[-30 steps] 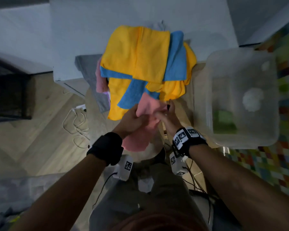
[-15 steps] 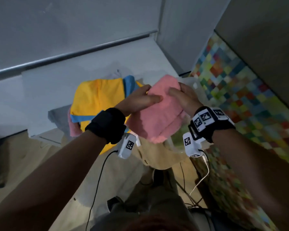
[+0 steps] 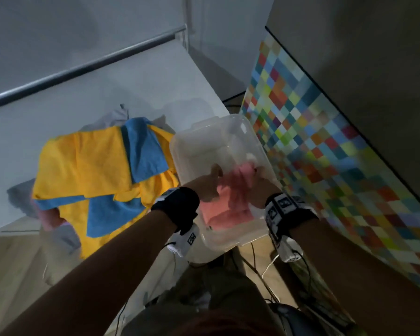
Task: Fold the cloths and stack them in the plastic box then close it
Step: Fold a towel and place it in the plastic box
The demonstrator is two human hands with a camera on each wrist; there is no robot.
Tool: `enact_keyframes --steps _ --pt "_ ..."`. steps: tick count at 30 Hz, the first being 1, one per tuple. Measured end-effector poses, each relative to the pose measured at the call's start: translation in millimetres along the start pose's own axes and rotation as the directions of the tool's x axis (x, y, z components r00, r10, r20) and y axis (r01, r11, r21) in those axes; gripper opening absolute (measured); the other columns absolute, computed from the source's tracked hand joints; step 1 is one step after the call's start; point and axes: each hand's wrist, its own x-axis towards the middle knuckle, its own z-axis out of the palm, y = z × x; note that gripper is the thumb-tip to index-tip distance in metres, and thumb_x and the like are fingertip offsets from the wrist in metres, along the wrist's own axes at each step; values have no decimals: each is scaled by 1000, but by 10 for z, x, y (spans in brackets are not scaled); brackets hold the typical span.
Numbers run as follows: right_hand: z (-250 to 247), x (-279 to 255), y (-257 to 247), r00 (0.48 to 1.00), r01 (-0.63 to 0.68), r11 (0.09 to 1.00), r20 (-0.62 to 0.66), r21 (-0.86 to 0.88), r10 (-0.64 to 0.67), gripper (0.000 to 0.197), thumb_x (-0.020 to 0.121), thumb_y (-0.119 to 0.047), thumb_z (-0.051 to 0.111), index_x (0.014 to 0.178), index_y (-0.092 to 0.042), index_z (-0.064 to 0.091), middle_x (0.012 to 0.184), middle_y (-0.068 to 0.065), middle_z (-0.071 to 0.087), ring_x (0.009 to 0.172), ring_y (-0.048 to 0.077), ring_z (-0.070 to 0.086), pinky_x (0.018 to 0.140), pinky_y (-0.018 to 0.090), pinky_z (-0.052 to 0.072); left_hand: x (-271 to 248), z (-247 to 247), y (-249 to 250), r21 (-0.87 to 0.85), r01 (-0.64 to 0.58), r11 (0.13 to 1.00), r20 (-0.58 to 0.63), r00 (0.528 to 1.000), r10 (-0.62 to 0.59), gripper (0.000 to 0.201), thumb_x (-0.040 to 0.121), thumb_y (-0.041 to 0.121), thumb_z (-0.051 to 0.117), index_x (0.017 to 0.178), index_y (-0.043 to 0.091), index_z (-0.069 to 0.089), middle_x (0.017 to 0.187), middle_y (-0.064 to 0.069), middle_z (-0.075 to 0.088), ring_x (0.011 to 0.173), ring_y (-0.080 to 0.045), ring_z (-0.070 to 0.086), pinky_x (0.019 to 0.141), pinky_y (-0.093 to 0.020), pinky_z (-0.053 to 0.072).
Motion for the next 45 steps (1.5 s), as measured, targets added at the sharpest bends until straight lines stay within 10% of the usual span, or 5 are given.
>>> enact_keyframes --steps 21,29,32,41,45 --pt "306 282 -119 957 182 785 288 -593 -4 71 89 -21 61 149 -27 24 153 11 27 136 37 37 105 49 44 498 302 -85 75 311 948 3 950 -312 64 101 20 47 154 14 12 140 -22 48 126 -37 50 107 -43 37" --pt "187 352 -135 907 394 727 107 -563 -408 82 82 -23 69 147 -32 20 146 12 28 129 36 37 98 44 46 427 -19 -56 -80 157 984 205 969 -138 62 74 14 75 133 12 55 122 -10 64 106 -16 59 75 -17 41" --pt "10 397 -259 832 544 564 310 -621 -461 75 79 -28 70 146 -32 37 158 4 23 147 29 18 113 47 29 382 -80 -35 -191 246 950 361 918 -165 75 56 19 73 128 10 56 116 -24 66 101 -36 66 85 -47 56" --pt "-148 554 -553 794 407 696 606 -591 51 7 31 -19 51 31 -16 44 52 2 44 55 20 40 58 29 35 314 -58 108 -106 499 860 570 739 -358 23 56 14 57 75 3 52 79 -25 50 76 -31 52 70 -29 41" --pt "39 660 -339 845 408 702 533 -583 -48 18 62 -20 68 79 -27 68 85 4 66 78 24 64 65 28 41 369 33 52 12 433 901 403 823 -401 13 92 7 54 79 7 53 74 -12 54 67 -24 55 52 -19 38"
